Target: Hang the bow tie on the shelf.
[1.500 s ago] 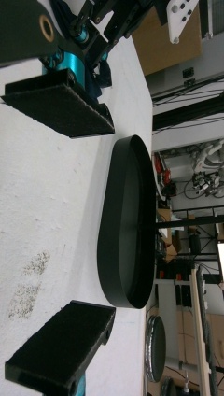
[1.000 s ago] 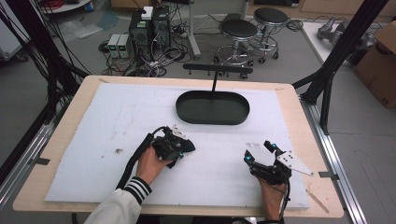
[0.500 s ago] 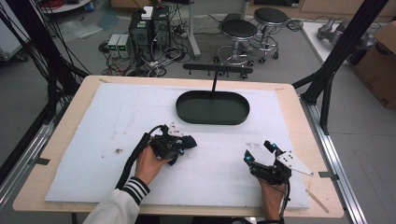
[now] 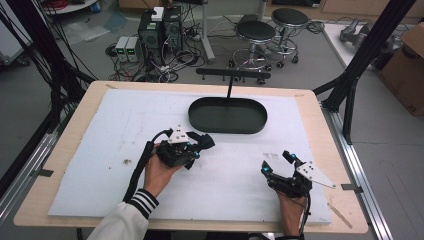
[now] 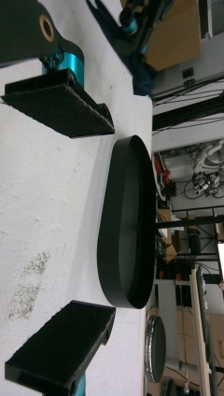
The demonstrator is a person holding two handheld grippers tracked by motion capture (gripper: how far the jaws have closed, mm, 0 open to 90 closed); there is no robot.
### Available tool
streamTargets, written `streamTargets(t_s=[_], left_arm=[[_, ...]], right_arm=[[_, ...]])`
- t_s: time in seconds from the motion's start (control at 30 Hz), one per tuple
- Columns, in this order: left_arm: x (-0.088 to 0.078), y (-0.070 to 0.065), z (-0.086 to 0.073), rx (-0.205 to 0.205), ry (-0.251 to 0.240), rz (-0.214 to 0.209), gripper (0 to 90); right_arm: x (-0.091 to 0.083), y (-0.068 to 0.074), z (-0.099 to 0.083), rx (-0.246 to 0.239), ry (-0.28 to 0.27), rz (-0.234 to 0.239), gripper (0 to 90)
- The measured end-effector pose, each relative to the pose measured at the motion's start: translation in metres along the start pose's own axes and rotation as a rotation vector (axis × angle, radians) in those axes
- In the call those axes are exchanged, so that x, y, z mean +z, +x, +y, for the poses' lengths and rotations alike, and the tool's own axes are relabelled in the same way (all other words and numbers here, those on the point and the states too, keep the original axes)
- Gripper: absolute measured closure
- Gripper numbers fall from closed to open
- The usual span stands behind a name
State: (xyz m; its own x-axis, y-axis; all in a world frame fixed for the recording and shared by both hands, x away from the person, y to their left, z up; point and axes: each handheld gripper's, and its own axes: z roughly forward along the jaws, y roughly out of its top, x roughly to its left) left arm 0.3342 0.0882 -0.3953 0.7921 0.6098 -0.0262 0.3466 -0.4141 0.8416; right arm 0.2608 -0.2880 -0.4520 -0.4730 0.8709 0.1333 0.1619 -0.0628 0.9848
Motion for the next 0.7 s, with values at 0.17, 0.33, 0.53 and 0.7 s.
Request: streamTargets(t_s=[0.17, 0.33, 0.53, 0.7], left_arm=[[-0.009, 0.003, 0.004, -0.024, -0.108, -0.005, 75.2], [-0.019, 0.009, 0.009, -0.032, -0.19, 0.017, 75.4], [-0.029, 0.016, 0.017, -0.047, -0.257, 0.016, 75.5], [-0.037, 0.021, 0.029, -0.039, -0.306, 0.033, 75.5]], right_arm=[[0.0, 0.001, 0.0, -0.005, 0.002, -0.001, 10.2], [0.0, 0.001, 0.0, -0.005, 0.004, -0.001, 10.2], [0.0, 0.001, 0.0, -0.007, 0.004, -0.002, 10.2], [0.0, 0.001, 0.0, -0.006, 0.004, -0.002, 10.2]])
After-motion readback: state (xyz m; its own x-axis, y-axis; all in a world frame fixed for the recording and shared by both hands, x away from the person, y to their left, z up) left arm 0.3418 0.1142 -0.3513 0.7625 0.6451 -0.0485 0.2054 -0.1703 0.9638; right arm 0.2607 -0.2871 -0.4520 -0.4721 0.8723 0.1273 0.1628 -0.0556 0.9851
